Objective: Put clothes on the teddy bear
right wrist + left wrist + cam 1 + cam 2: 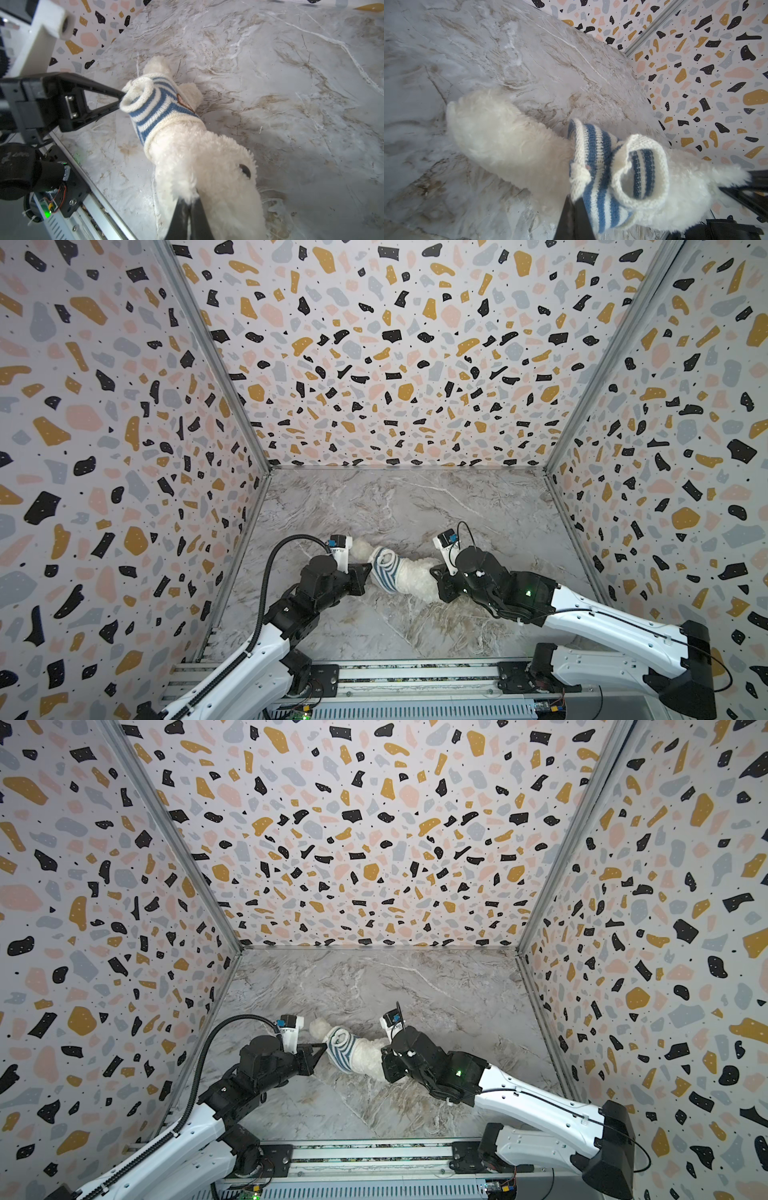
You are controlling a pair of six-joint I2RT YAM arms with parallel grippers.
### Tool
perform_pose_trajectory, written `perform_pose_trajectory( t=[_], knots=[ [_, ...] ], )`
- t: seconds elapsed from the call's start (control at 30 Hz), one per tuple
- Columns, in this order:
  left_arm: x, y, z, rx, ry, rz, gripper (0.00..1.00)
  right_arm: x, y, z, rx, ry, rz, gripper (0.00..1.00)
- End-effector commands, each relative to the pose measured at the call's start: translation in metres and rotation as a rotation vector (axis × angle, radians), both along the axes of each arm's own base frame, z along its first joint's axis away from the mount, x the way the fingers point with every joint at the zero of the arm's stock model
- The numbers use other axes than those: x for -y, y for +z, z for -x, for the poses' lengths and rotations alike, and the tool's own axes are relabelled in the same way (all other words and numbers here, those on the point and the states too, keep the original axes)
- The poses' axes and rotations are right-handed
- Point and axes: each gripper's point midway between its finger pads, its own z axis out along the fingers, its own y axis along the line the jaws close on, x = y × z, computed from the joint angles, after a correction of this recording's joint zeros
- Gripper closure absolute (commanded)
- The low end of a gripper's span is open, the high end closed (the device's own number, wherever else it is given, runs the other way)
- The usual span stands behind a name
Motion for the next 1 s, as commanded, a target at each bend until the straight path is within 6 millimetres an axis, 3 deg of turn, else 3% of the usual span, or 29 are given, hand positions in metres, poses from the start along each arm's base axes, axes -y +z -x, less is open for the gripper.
perform_pose_trajectory(
  t=[0.0,0.13,0.4,0.5,0.6,0.7,0.87,0.97],
  knots=[
    [0.005,0.008,-0.010,0.033,0.001,0.007,1.00,0.000,0.006,-0.017,-0.051,0.003,-0.140,1.00],
    [0.013,0.003,-0.021,0.023,-0.002,0.007,1.00,0.018,-0.009,-0.042,-0.086,-0.047,-0.169,1.00],
    [0.041,-0.005,-0.053,0.032,-0.034,0.050,1.00,0.058,-0.065,-0.080,-0.164,-0.143,-0.120,1.00],
    [0.046,-0.007,-0.065,0.038,-0.028,0.040,1.00,0.067,-0.074,-0.089,-0.160,-0.173,-0.111,1.00],
    [0.053,-0.006,-0.075,0.052,-0.039,0.033,0.87,0.073,-0.079,-0.099,-0.144,-0.196,-0.104,1.00],
    [0.059,-0.008,-0.084,0.055,-0.050,0.016,0.81,0.076,-0.086,-0.109,-0.135,-0.207,-0.075,0.99],
    [0.064,-0.010,-0.095,0.058,-0.050,-0.002,0.71,0.079,-0.093,-0.124,-0.130,-0.219,-0.023,0.87],
    [0.066,-0.014,-0.099,0.054,-0.049,-0.011,0.65,0.083,-0.092,-0.128,-0.124,-0.242,0.002,0.69]
  ],
)
